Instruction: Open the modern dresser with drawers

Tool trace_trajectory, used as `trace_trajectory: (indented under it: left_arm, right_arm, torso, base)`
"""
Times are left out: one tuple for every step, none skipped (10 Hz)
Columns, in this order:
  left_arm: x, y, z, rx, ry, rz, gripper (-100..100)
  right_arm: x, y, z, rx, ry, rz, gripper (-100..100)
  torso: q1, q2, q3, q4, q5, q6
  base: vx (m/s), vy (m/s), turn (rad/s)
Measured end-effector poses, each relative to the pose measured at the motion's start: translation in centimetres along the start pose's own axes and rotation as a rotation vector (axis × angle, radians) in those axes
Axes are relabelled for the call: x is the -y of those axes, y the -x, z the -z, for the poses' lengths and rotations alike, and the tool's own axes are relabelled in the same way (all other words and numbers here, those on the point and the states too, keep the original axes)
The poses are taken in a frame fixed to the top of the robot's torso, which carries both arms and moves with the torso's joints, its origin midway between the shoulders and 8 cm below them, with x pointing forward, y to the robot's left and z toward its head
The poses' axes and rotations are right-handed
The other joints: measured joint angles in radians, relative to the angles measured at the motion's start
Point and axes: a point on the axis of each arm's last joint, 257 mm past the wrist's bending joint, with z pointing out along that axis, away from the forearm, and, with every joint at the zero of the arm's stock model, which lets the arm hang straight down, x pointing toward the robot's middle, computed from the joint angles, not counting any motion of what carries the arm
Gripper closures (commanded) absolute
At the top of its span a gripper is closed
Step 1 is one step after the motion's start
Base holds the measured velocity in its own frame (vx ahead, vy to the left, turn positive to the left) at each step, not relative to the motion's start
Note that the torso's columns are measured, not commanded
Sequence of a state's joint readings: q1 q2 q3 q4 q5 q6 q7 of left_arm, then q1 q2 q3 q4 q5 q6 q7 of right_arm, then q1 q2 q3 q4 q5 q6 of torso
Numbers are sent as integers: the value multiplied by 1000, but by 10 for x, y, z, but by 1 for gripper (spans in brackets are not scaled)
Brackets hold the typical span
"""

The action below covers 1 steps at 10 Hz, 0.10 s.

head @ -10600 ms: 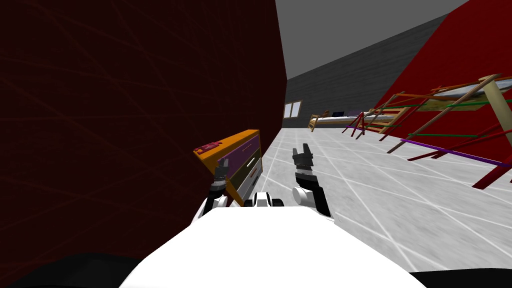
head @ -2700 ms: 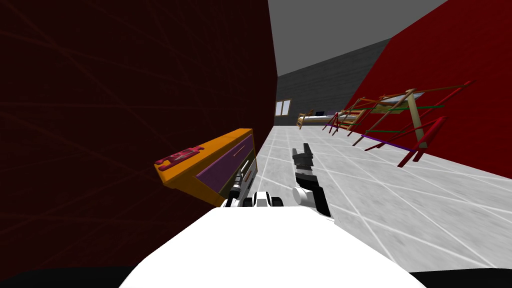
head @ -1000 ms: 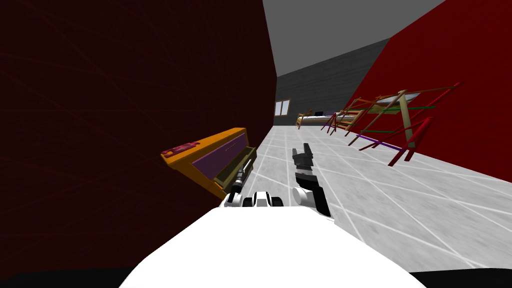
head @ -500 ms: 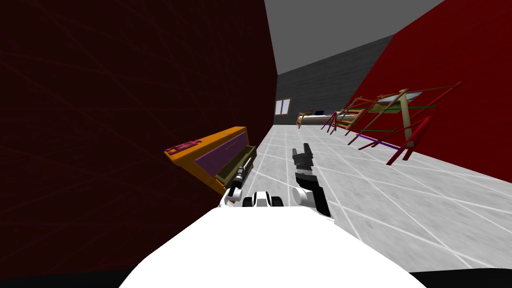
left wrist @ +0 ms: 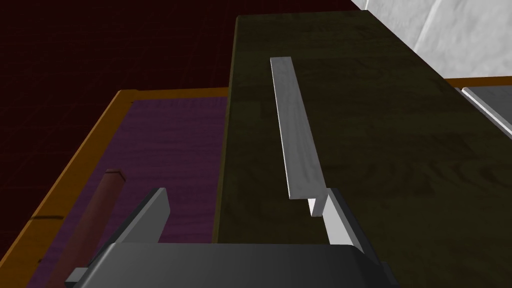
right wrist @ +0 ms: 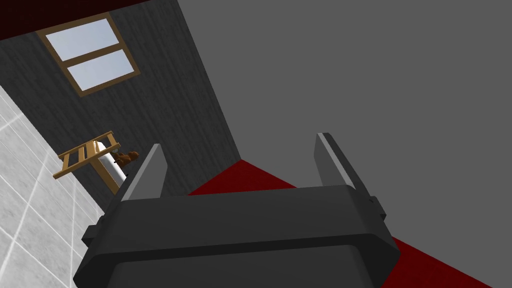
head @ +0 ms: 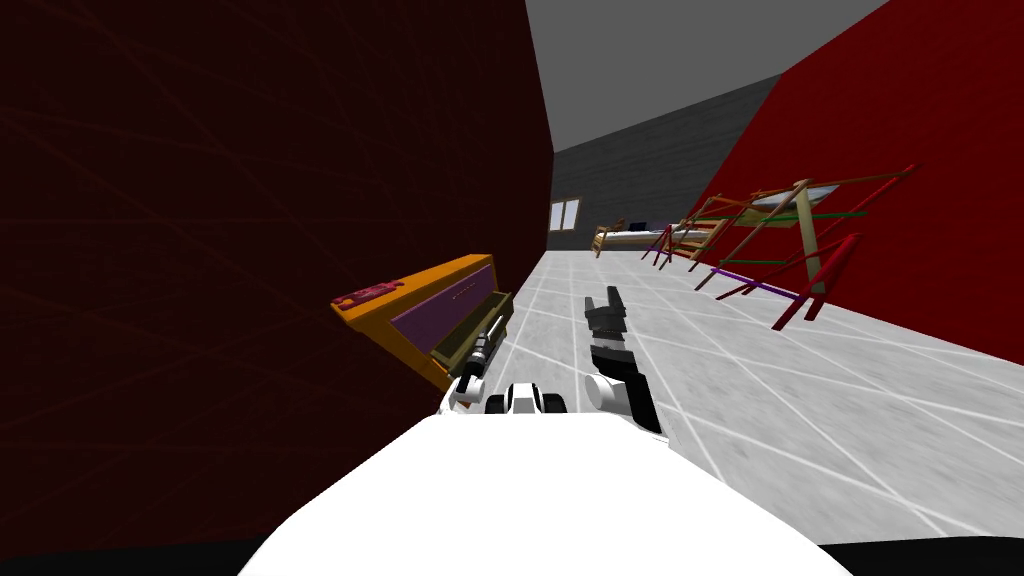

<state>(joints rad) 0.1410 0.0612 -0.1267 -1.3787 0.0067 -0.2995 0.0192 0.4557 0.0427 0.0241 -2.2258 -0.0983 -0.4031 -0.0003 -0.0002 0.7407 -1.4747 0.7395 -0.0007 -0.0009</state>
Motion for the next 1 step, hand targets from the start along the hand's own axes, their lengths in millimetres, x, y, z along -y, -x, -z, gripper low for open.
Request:
trace_trajectory:
  left_arm:
    - [-1,0,0,0,1,0,0]
  right_arm:
    - [0,0,0,0,0,0,0]
  torso:
    - [0,-1,0,0,0,0]
  base:
    - [0,0,0]
